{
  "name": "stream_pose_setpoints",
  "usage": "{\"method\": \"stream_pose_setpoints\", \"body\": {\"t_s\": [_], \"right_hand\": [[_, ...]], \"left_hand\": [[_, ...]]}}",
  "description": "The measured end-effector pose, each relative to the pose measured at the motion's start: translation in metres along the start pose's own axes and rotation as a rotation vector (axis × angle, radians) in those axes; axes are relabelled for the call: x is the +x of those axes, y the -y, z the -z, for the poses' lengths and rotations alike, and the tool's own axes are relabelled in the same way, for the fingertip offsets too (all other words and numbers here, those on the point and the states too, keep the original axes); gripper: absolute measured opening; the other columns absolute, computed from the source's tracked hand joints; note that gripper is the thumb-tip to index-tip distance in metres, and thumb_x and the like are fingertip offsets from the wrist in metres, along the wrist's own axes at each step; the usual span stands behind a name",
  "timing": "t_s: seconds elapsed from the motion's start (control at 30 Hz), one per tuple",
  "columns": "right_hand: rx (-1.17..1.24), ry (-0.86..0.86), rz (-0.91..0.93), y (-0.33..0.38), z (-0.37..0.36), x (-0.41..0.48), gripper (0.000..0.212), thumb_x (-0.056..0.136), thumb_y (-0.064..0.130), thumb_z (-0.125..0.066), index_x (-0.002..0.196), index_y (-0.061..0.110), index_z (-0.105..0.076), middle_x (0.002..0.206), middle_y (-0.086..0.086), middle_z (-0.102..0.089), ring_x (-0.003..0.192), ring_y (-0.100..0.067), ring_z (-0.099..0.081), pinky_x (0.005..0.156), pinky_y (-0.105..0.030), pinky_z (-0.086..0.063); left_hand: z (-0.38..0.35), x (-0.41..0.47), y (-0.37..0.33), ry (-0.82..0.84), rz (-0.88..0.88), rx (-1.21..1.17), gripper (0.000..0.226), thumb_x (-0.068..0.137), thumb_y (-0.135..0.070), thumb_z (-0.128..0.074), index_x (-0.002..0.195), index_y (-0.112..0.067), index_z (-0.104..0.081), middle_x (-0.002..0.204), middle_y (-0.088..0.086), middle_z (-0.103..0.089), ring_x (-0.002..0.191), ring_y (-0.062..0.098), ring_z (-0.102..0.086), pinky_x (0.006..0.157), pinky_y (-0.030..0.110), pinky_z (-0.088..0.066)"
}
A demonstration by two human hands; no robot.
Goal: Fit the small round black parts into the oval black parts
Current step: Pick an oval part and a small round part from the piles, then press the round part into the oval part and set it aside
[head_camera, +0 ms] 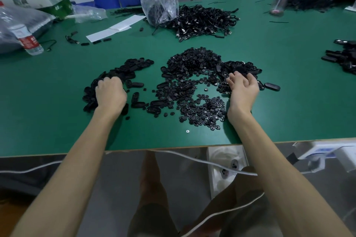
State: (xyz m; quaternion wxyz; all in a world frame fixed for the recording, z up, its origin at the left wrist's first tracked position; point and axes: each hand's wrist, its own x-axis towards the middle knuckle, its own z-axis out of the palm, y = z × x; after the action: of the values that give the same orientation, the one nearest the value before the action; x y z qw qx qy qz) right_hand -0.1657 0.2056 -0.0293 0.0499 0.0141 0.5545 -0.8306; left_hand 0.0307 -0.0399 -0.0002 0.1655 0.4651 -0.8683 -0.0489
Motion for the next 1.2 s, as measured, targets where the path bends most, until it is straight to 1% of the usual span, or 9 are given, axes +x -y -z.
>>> {"method": "stream_pose_setpoints", "body": {"t_s": [0.1,0.2,0.3,0.47,0.7,0.83,0.93,1.03,1.2], "right_hand": [[-0.092,0.052,-0.002,0.0,-0.001,-0.002,0.064,0.106,0.014,-0.052,0.161,0.004,-0.021,0.122,0.004,-0.067,0.09,0.003,-0.072,0.102,-0.031,-0.055],[-0.147,0.06,0.025,-0.002,0.0,-0.001,0.057,0.105,0.011,-0.05,0.158,0.005,-0.03,0.114,0.01,-0.067,0.087,0.004,-0.072,0.1,-0.032,-0.057],[-0.263,0.132,0.09,-0.002,0.002,-0.005,0.051,0.104,0.015,-0.056,0.152,0.007,-0.04,0.119,0.005,-0.069,0.099,-0.004,-0.071,0.096,-0.03,-0.057],[-0.744,0.483,0.33,-0.003,-0.003,-0.017,0.04,0.097,0.03,-0.07,0.134,0.016,-0.065,0.131,0.0,-0.066,0.124,-0.015,-0.058,0.108,-0.038,-0.048],[-1.15,0.715,0.434,-0.01,-0.009,-0.018,0.041,0.091,0.048,-0.073,0.125,0.024,-0.072,0.137,0.0,-0.059,0.133,-0.024,-0.034,0.109,-0.038,-0.031],[-1.118,0.718,0.444,-0.013,-0.01,-0.017,0.019,0.089,0.044,-0.076,0.103,0.03,-0.074,0.128,0.003,-0.058,0.127,-0.021,-0.035,0.104,-0.035,-0.03],[-1.11,0.721,0.44,-0.014,-0.01,-0.017,0.014,0.09,0.041,-0.077,0.099,0.03,-0.073,0.125,0.002,-0.058,0.125,-0.02,-0.035,0.105,-0.039,-0.033],[-1.116,0.709,0.461,-0.015,-0.011,-0.017,0.011,0.093,0.038,-0.074,0.098,0.028,-0.071,0.12,0.001,-0.059,0.122,-0.021,-0.037,0.105,-0.039,-0.035],[-1.091,0.712,0.477,-0.015,-0.011,-0.016,0.013,0.091,0.031,-0.076,0.089,0.029,-0.063,0.1,0.008,-0.053,0.107,-0.015,-0.036,0.092,-0.031,-0.034]], "left_hand": [[-0.004,-0.003,0.002,0.023,-0.002,0.066,0.01,0.098,0.007,-0.056,0.094,0.003,-0.065,0.106,0.028,-0.063,0.103,0.043,-0.054,0.09,0.05,-0.041],[-0.006,0.0,-0.001,0.031,0.061,0.053,0.007,0.102,-0.003,-0.061,0.098,0.003,-0.06,0.113,0.029,-0.059,0.111,0.046,-0.051,0.1,0.053,-0.036],[-0.004,0.008,0.002,0.063,0.122,0.013,0.025,0.101,-0.008,-0.065,0.08,-0.002,-0.052,0.106,0.028,-0.063,0.104,0.044,-0.054,0.099,0.052,-0.034],[-0.004,0.016,-0.001,0.099,0.187,-0.063,0.008,0.094,-0.001,-0.071,0.099,-0.007,-0.07,0.097,0.016,-0.071,0.103,0.039,-0.056,0.1,0.048,-0.028],[-0.004,0.01,-0.01,0.079,0.123,-0.179,0.025,0.094,0.005,-0.068,0.11,-0.013,-0.077,0.114,0.011,-0.072,0.116,0.035,-0.058,0.106,0.047,-0.027],[-0.003,-0.002,-0.029,-0.032,-0.019,-0.313,0.021,0.097,-0.007,-0.07,0.117,-0.014,-0.074,0.118,0.006,-0.071,0.117,0.026,-0.061,0.109,0.046,-0.034],[-0.004,-0.013,-0.053,-0.015,-0.154,-0.529,0.021,0.096,-0.007,-0.071,0.117,-0.012,-0.07,0.113,0.003,-0.069,0.097,0.011,-0.064,0.087,0.016,-0.048],[-0.009,-0.026,-0.082,0.091,-0.288,-0.71,0.019,0.092,-0.009,-0.075,0.108,-0.017,-0.068,0.099,-0.007,-0.068,0.087,0.001,-0.06,0.075,0.006,-0.045],[-0.031,-0.045,-0.109,0.254,-0.257,-1.029,0.02,0.088,-0.007,-0.079,0.105,-0.012,-0.071,0.098,0.006,-0.073,0.089,0.013,-0.067,0.074,0.028,-0.059]]}}
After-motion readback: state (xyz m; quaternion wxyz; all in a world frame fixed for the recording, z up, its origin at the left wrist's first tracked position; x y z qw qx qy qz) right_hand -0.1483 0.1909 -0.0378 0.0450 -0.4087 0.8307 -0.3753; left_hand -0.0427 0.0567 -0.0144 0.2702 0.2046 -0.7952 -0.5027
